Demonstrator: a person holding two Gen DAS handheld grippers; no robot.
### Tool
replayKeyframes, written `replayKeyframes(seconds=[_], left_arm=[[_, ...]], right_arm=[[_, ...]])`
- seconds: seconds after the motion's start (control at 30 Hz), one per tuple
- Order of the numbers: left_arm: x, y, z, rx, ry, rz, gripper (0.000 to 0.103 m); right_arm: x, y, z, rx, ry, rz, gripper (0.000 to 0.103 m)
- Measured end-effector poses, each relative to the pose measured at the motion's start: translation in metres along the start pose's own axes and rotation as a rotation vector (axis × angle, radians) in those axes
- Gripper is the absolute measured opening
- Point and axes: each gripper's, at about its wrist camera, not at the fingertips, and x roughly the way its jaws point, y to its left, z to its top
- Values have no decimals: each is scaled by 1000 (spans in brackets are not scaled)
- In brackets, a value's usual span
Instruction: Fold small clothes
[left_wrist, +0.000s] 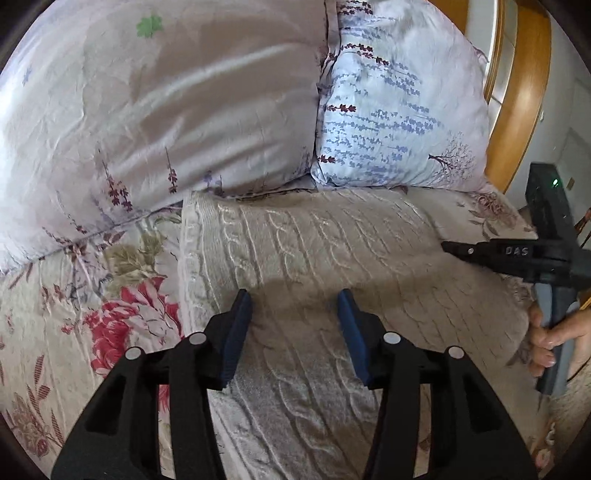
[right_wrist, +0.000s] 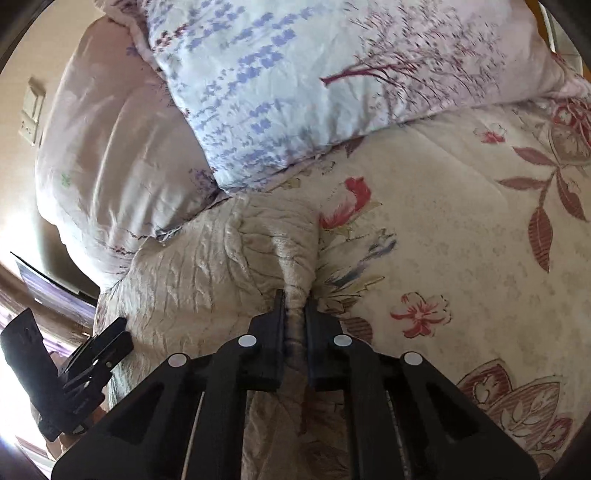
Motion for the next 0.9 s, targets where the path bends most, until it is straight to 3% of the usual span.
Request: replayKeyframes(seconds=[0.07,0.17,0.2,0.33,0.37,0.4,0.5,0.63,0.7,0.77,0.83,0.9], left_arm=[[-12,3,-3,-28,-18,-25,50],[-35,13,-14,-63,-42,-32,59],[-40,16,-18,-70,-46,-21,62],[-49,35,-40,-125,14,-27,62],[-46,39,-47,-143,45,-35,62],[-44,41,-51,-151,62,-36,62],[-36,42,-61,-155,85,-26,62],[-30,42,-67,-155,104,4,61],[-33,41,-68,-158,100,15,61],[-42,38,-68,-152,71,26,61],[-58,31,-68,-131,4,36,61],[-71,23,-68,-119,-58,8,65]], right_arm=[[-15,-1,-1,23,-13,44,21],[-39,-7,-15,45,-5,125,54],[-47,-9,-21,41,-6,137,55],[-52,-7,-45,31,32,182,55],[-50,-6,-47,23,42,184,40],[-46,-5,-51,6,51,175,18],[-46,-3,-58,-9,30,122,16],[-49,-8,-65,-2,-3,-36,13],[-51,-9,-67,-12,-10,-57,12],[-68,2,-73,-61,-82,-63,13],[-89,20,-79,-141,-180,-63,15],[-96,34,-83,-197,-212,-18,32]])
